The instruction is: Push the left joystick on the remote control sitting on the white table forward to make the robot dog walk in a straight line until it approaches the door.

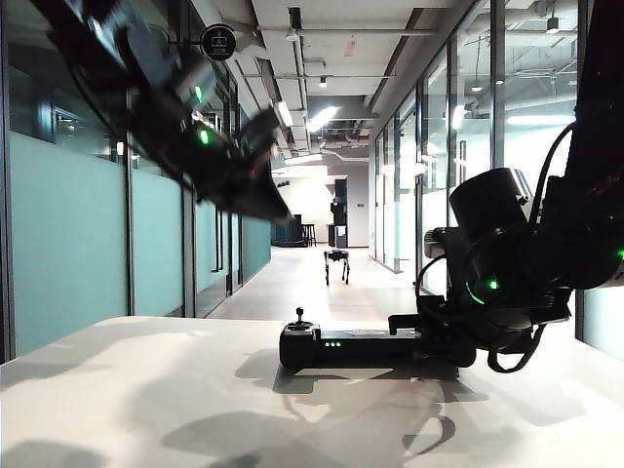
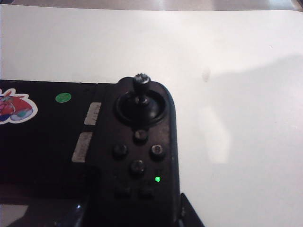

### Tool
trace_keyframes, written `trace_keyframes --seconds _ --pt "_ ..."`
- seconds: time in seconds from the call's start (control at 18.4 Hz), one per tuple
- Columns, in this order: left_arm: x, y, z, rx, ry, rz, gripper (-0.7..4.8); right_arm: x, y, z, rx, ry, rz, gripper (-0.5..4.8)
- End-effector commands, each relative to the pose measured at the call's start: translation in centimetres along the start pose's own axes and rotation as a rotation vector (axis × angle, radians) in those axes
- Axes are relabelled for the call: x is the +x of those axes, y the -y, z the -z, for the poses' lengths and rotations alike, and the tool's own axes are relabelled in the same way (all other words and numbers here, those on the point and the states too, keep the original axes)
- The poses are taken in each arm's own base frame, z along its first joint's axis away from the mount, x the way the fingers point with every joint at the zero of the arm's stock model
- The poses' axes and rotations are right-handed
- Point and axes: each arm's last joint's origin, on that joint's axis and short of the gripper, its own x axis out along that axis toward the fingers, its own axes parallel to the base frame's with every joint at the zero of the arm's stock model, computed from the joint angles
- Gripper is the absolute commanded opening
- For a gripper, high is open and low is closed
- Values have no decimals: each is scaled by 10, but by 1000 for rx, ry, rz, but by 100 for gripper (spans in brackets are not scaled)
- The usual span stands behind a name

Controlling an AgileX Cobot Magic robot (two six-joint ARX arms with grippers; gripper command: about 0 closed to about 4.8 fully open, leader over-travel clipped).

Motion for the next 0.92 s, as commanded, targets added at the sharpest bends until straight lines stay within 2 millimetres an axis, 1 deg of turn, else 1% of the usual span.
trace_keyframes --seconds 0.05,0.11,0.27,0.43,0.49,0.76,0.92 --pt "-15 8 -10 5 1 -21 -6 0 -1 -5 -17 30 -11 149" --pt "-16 8 -11 8 5 -22 -6 0 -1 -5 -18 29 -12 150" --pt "-18 9 -12 9 7 -22 -6 -1 -1 -4 -20 24 -11 247" --pt "-18 10 -11 4 -1 -18 -6 -1 -1 -4 -20 23 -10 299" --pt "-18 10 -11 4 -1 -16 -5 -1 -1 -4 -20 24 -9 308" --pt "-23 12 -14 10 9 -19 -5 -4 -1 -9 -25 11 -5 310" --pt "-25 13 -16 11 11 -20 -5 -12 0 -20 -34 -12 -1 310"
